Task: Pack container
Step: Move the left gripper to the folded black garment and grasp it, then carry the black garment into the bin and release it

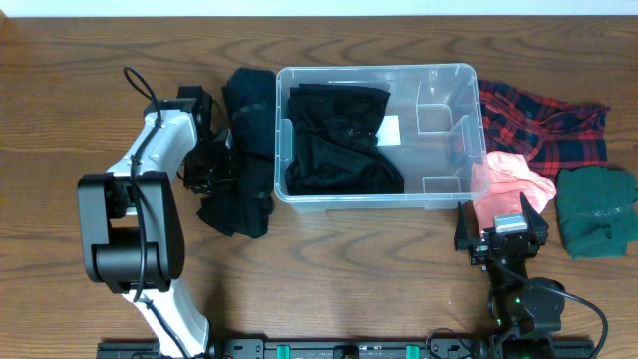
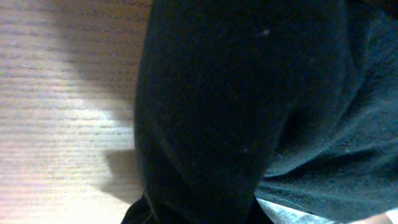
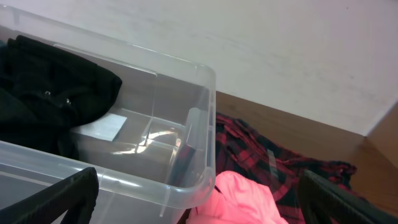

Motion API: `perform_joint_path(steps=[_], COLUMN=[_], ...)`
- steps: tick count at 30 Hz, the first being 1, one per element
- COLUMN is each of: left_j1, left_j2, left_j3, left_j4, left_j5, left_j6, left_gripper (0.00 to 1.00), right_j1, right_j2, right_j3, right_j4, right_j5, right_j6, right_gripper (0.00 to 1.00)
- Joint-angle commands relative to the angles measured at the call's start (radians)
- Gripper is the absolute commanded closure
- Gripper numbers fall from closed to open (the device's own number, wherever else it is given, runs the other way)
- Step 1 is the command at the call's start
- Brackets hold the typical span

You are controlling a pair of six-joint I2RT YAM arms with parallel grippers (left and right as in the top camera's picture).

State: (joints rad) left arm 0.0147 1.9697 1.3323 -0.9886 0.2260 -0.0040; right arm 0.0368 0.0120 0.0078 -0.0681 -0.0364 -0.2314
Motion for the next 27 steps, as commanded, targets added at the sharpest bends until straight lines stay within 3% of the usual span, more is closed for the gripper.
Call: perform_joint_path(steps=[1,8,14,19,27], left_j1=[-0.002,-0.005,-0.069,-0.211,-0.482], left_j2=[-0.023,-0.191,-0.357,-0.422,-0.358], left_j3=[0.069,0.273,0.338,0.338,0.338], left_j4=[-0.044,-0.109,-0.027,0.076,0.327], left_j5=[-0.054,-0.053,-0.05,-0.049,-0.05], left_j6=[-0.062,-0.193,-0.325,-0.382,-0.536], left_gripper=[0.94,0.94,0.94,0.94,0.94], right_j1=[-0.004,-0.004,-0.003,-0.003,-0.003], right_j2=[-0.004,-0.004,-0.002,-0.001,-0.001], right_j3=[-0.002,-0.002,-0.002,-0.002,-0.002], right_j4=[-0.003,-0.003,-0.003,-0.003,-0.003], right_j5=[0.002,0.002,0.006,0.006,0.006], right_j6=[-0.01,-0.01,-0.009,-0.01,-0.009], right_gripper=[0.01,0.01,0.01,0.01,0.01])
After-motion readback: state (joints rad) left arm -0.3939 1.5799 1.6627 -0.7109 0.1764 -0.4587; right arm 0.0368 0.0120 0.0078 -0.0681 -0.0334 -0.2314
